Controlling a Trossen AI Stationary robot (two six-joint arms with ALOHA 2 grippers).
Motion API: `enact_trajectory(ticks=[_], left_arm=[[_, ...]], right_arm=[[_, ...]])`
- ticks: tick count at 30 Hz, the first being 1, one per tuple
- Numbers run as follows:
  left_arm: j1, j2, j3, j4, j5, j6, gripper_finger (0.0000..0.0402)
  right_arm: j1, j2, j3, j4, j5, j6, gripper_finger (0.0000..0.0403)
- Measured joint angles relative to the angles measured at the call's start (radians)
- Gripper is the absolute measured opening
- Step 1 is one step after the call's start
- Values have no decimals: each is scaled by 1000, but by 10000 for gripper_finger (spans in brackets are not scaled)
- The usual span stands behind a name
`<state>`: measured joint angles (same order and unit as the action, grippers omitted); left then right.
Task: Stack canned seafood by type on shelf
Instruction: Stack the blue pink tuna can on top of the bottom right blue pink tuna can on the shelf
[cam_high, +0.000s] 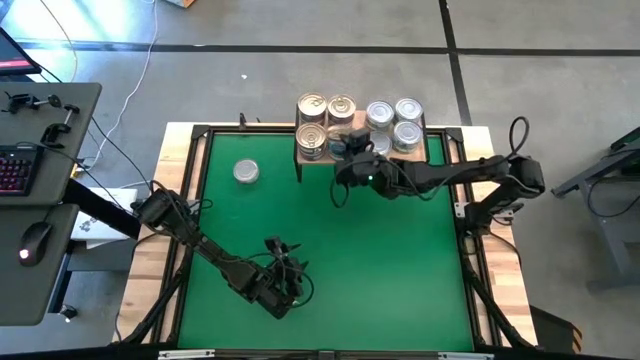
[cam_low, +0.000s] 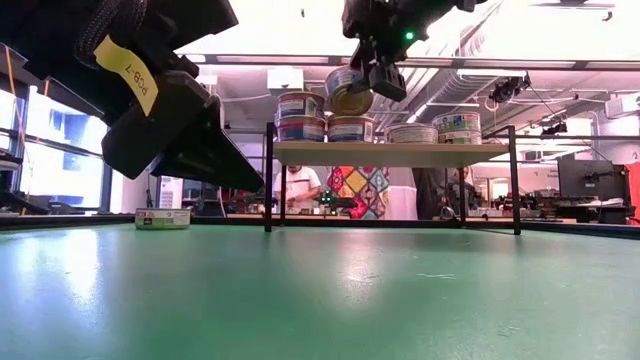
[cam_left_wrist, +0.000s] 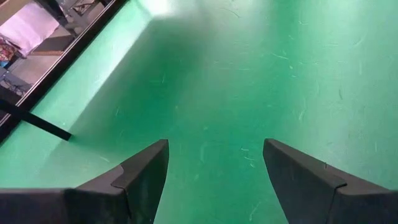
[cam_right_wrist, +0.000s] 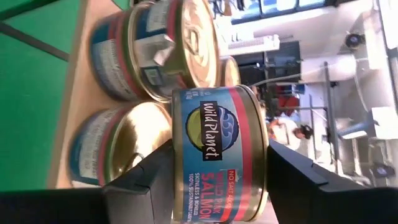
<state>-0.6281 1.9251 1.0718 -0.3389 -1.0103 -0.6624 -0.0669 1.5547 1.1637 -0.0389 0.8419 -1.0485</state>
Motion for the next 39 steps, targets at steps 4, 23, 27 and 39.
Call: enact_trajectory(ticks=[4,23,27,39], left_arm=[[0,0,0,0,0,0,257],[0,1,0,0,4,-16,257],[0,1,0,0,5,-16,257],[0,1,0,1,5,-17,257]], right_arm=[[-29,7,0,-10,-55,21,184],[-33,10,0,-73,-69,64,277],[-33,10,0,-129,-76,67,280],[-34,9,0,-159,-72,106,282]])
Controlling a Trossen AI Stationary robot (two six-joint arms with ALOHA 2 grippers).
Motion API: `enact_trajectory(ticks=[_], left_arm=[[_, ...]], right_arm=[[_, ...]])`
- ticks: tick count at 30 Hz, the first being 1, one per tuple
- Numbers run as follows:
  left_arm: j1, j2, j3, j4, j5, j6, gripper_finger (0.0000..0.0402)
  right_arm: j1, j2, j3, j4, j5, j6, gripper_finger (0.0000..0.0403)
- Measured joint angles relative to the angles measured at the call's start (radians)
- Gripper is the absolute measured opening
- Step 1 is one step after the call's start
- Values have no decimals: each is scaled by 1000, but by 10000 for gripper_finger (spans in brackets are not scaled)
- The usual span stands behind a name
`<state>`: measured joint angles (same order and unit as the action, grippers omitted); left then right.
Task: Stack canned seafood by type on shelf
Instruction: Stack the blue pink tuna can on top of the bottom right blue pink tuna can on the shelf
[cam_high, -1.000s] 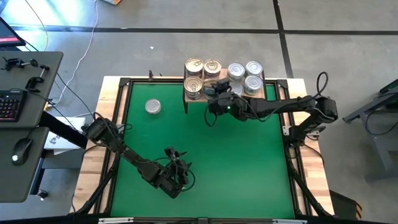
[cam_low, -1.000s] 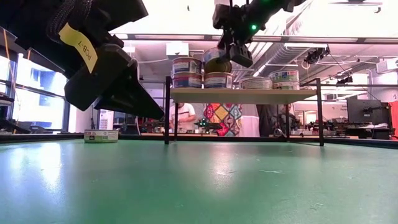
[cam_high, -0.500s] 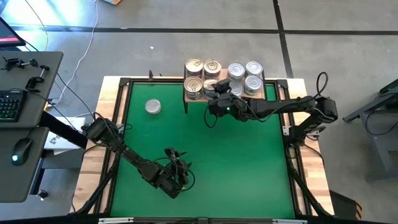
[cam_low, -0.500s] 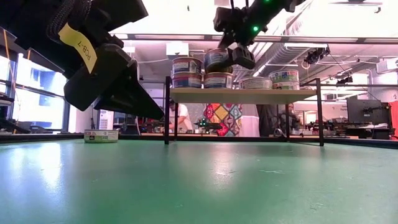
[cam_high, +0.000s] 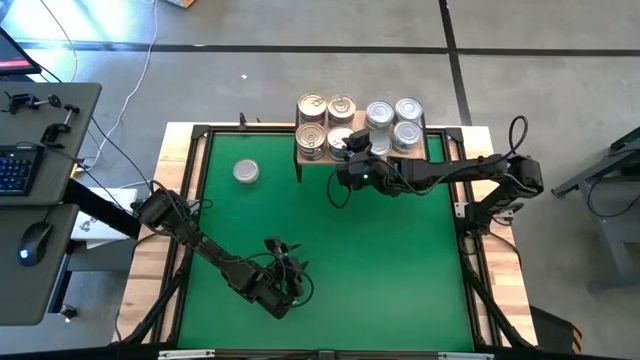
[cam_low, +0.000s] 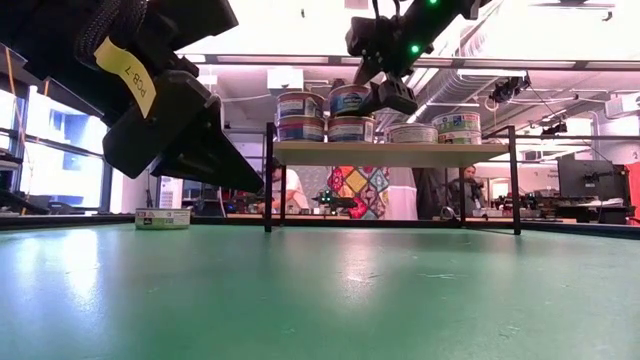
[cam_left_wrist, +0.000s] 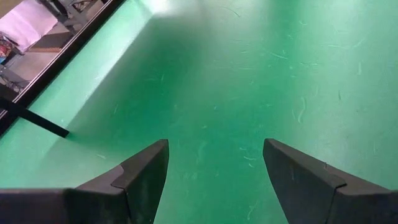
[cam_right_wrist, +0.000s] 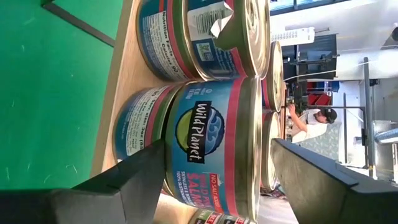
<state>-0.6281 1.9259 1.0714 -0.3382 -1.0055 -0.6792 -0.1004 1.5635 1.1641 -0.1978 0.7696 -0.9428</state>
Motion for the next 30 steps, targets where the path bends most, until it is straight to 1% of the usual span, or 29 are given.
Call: enact_trajectory(ticks=[5,7,11,16,18,20,22,24,26,28,30], left_arm=[[0,0,0,2,0,0,257],[0,0,0,2,0,0,257],[0,0,0,3,0,0,257],[0,0,0,6,0,0,257],[0,0,0,6,0,1,257],[0,0,0,6,0,-4,257],[-6,0,-6,11,-27,-26,257],[-24,0,-16,5,-86,-53,255],[-46,0,-27,1,-127,-90,249],[-61,0,-37,-2,-130,-127,241],[-71,1,-45,-3,-125,-159,233]], right_arm=[[-4,0,0,-2,0,-2,282],[-2,0,19,-43,-3,5,282],[-2,-2,82,-167,-43,85,282],[1,-3,157,-287,-64,171,282],[8,-3,177,-315,-57,206,282],[24,-3,201,-341,-28,275,282],[53,-4,225,-385,-22,387,282],[89,-7,228,-407,-72,486,282],[127,-7,211,-403,-109,516,281],[153,-6,184,-393,-114,515,277],[153,-5,172,-392,-130,519,268]])
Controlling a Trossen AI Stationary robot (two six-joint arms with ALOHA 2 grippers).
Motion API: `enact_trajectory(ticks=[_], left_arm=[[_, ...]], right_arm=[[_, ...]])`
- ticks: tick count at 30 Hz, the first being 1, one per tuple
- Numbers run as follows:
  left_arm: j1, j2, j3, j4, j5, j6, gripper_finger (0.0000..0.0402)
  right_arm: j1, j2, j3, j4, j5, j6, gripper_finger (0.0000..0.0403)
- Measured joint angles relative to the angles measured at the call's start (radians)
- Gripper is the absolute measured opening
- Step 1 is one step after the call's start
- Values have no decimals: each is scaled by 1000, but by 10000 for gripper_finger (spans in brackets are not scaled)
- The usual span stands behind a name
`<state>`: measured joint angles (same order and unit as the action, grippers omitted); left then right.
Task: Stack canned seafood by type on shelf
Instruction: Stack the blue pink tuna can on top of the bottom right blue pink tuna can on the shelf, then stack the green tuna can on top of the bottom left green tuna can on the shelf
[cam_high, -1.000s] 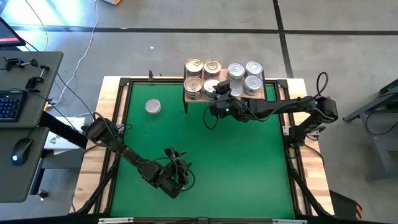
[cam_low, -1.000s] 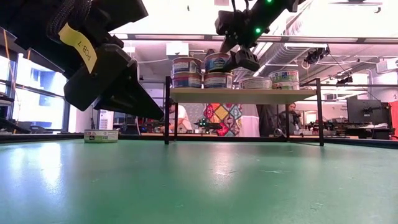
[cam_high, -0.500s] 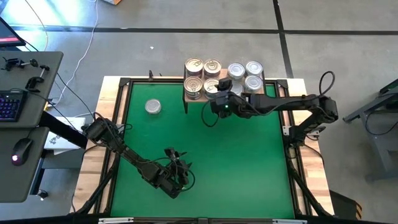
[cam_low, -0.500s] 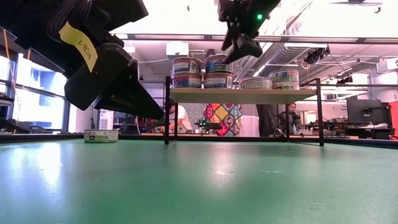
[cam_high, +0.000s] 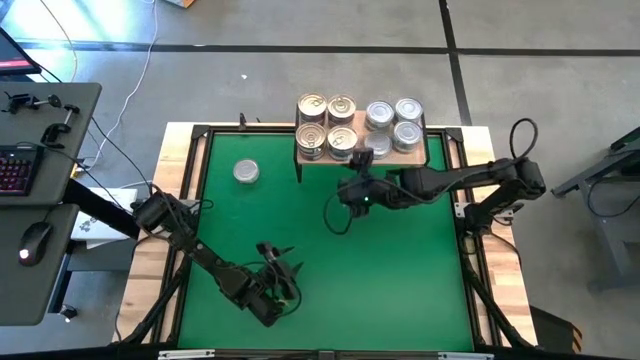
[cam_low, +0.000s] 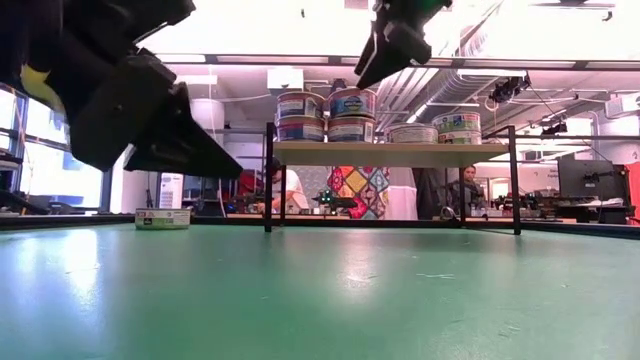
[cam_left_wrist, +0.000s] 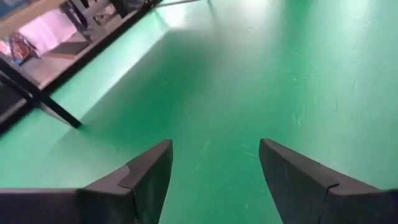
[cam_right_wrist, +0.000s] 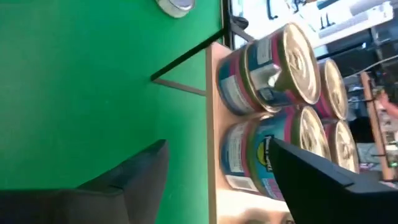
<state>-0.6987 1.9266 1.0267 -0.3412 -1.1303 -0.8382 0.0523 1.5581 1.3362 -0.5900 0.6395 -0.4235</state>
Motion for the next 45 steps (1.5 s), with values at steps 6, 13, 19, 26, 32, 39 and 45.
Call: enact_trajectory(ticks=[6,13,19,26,32,39,45], left_arm=[[-3,0,-8,0,20,-31,210],[19,0,-8,1,37,-16,200],[4,-48,-8,-14,102,-62,196],[-63,-243,-7,-506,-13,-460,160],[79,-416,-28,-931,206,-804,111],[476,-566,-162,-804,376,-405,30],[798,-604,-298,-676,375,-172,6]], right_arm=[[-89,-2,-2,9,-124,33,210],[-204,-4,-2,35,-255,58,125],[-128,-4,-2,31,-369,125,93],[100,-5,-163,190,-441,286,67],[319,-3,-493,674,-421,455,46],[521,-3,-704,1049,-167,571,29],[598,-3,-731,1040,-111,650,28]])
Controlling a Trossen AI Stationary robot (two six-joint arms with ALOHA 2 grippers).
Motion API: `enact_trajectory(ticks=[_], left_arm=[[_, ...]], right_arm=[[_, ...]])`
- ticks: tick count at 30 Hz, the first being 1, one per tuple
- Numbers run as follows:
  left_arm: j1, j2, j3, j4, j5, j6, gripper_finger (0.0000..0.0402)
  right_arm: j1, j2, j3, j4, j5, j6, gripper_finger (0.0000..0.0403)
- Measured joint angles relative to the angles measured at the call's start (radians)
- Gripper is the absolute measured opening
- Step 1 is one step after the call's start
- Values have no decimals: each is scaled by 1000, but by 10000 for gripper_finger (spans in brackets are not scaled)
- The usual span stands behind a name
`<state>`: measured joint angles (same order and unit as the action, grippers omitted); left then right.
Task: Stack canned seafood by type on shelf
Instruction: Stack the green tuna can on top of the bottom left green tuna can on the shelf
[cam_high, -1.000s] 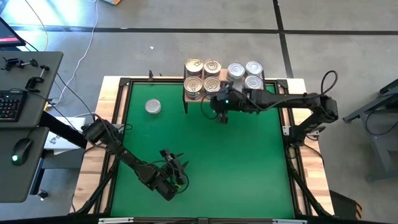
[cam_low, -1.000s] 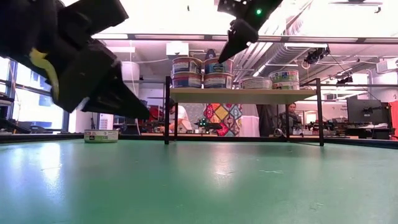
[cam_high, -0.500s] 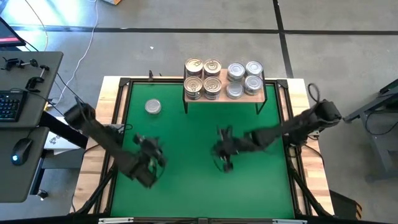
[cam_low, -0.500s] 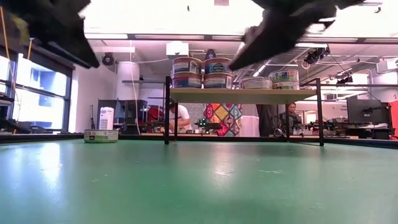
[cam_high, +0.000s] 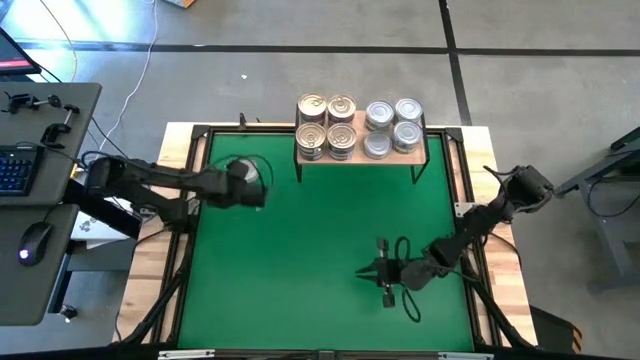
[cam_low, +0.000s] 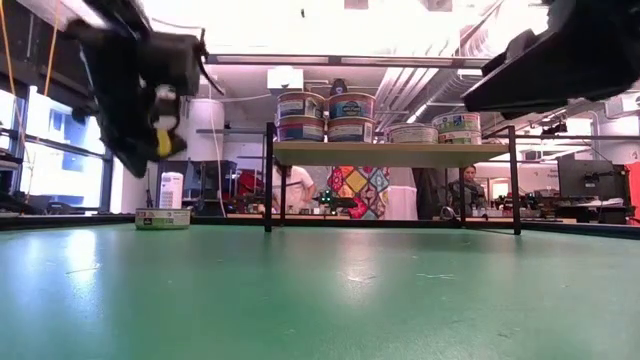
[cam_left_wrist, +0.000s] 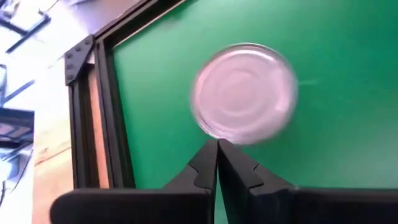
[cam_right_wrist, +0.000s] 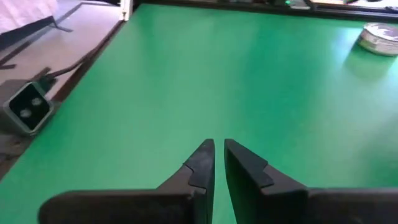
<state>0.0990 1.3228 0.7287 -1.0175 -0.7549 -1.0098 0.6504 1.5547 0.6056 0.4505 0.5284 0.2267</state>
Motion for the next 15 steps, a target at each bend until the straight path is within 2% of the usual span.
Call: enact_trajectory(ticks=[4,7,11,15], left_arm=[[137,3,-67,205,2,189,2],[209,12,-95,375,54,335,1],[276,29,-100,440,148,443,0],[297,43,-100,441,169,497,0]], right_arm=[[15,0,0,2,-1,-7,28],[11,0,1,6,5,-17,28],[9,0,1,20,25,-17,28],[9,0,1,25,22,-17,28]])
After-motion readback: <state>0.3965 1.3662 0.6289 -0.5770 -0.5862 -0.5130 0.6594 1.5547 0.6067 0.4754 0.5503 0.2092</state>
